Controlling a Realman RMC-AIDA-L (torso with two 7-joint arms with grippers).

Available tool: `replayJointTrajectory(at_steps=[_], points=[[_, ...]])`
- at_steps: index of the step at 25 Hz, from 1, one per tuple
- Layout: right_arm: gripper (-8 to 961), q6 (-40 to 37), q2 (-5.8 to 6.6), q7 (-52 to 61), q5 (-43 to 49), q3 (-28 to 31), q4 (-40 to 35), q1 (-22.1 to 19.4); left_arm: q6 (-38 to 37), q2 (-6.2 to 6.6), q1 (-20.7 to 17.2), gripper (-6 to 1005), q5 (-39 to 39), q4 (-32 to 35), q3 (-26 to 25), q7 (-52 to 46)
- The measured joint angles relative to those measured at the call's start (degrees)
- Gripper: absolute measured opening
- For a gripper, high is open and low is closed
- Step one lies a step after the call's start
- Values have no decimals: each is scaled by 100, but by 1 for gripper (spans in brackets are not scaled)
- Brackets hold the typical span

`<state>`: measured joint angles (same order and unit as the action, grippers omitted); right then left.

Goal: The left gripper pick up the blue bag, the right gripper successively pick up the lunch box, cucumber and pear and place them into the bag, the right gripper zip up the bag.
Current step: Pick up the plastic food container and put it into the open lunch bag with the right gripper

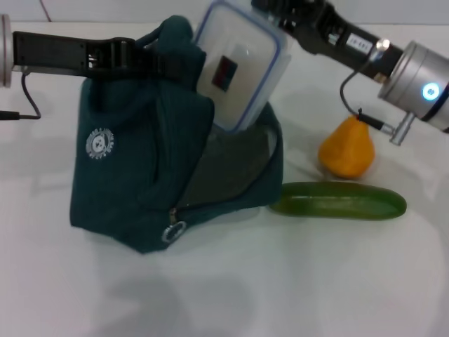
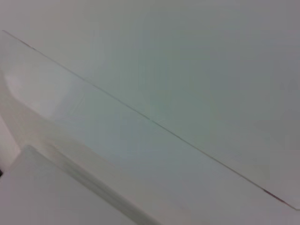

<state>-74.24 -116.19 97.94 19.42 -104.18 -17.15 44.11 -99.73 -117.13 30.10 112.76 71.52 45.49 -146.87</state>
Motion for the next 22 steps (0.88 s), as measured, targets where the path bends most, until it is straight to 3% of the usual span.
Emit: replayJointTrajectory(at_steps=[9,22], points=[[174,378,1,-282,-69,-450,-240,-207,5,-11,-4,45,-145,-259,-2,82],[186,1366,0,-831,-82,-1010,-750,-149,-2,-31,-1,44,-158,-559,22,259]])
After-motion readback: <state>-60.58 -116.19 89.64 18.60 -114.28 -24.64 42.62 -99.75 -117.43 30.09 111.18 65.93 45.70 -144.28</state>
